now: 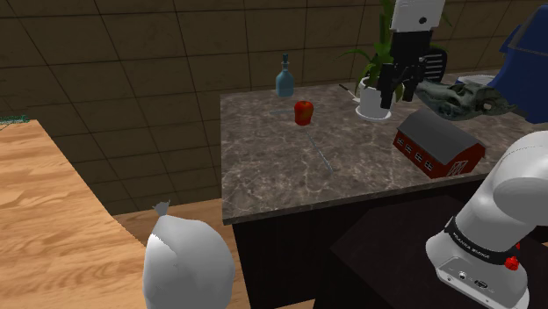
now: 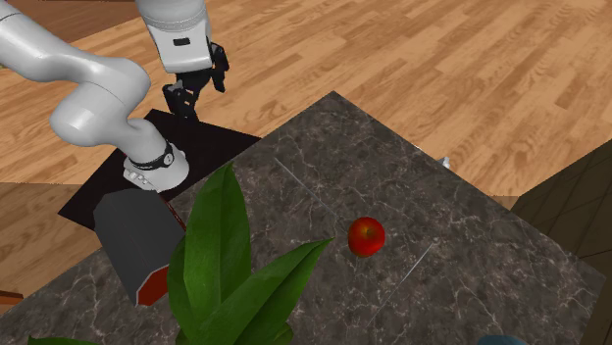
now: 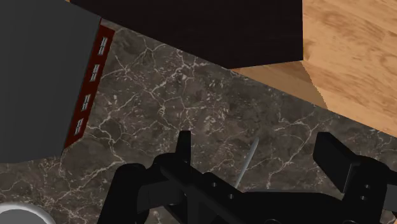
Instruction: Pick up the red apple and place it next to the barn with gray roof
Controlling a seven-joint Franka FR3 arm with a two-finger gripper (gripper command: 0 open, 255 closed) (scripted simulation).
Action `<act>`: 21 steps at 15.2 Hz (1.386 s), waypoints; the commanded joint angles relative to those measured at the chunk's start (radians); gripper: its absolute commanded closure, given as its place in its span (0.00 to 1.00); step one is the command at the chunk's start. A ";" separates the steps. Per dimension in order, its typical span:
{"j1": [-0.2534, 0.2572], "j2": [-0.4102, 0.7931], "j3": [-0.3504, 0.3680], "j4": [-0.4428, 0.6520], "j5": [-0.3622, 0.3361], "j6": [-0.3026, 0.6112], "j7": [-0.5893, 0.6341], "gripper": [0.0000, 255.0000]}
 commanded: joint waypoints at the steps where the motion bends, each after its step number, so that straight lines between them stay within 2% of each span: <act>1: 0.000 0.000 0.000 0.000 0.000 0.000 0.000 0.00; 7: -0.010 0.209 -0.071 0.070 -0.004 0.152 -0.097 0.00; 12: -0.010 0.396 -0.125 0.168 0.020 0.249 -0.181 0.00; 21: -0.019 0.747 -0.192 0.430 0.125 0.333 -0.342 0.00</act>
